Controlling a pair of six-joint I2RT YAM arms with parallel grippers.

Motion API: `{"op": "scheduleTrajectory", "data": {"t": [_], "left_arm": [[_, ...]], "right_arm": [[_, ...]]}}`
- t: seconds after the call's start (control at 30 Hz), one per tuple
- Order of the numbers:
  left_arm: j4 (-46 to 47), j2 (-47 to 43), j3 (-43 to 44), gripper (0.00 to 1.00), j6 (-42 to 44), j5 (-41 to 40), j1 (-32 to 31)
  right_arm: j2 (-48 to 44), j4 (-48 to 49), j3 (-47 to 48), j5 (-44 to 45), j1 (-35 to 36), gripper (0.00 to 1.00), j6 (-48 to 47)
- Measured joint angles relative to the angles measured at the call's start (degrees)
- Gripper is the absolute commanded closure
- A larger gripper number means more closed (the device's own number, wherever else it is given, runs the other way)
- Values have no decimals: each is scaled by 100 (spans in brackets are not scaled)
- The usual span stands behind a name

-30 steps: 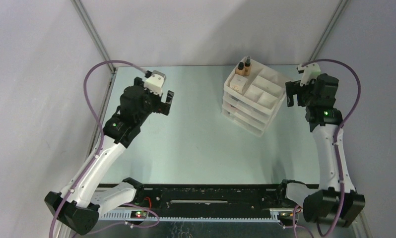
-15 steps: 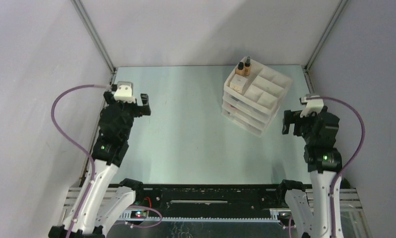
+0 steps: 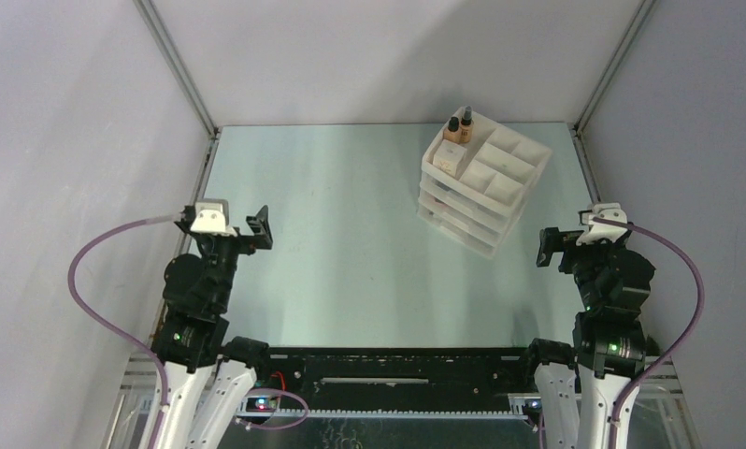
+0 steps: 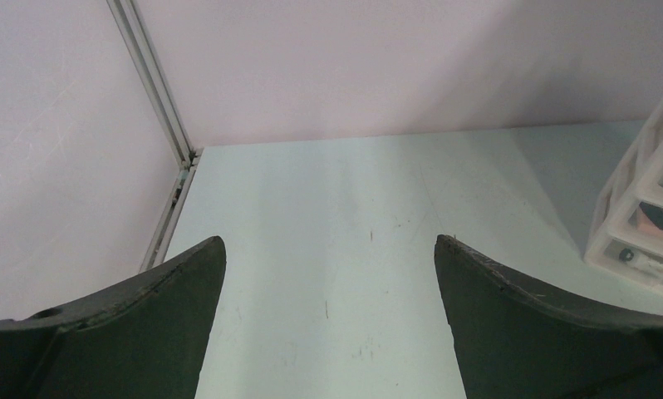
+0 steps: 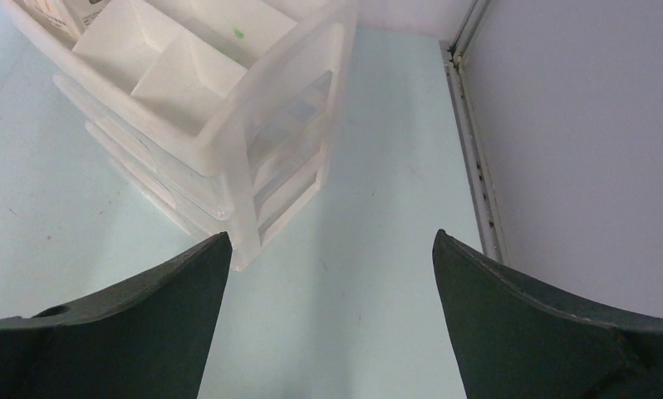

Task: Organize the makeup
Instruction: Reset both arms

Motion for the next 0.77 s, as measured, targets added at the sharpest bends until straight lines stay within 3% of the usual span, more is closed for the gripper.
{"op": "scheduleTrajectory", "data": {"t": [0.2,0.77], "left_arm": [[42,-732,-577,0,55,61,7],[170,-1001,-997,0,310,164,17]], "right_arm": [[-24,24,-79,-79,-31,0,42],[-498,20,-219,-125,-269,0,39]]}}
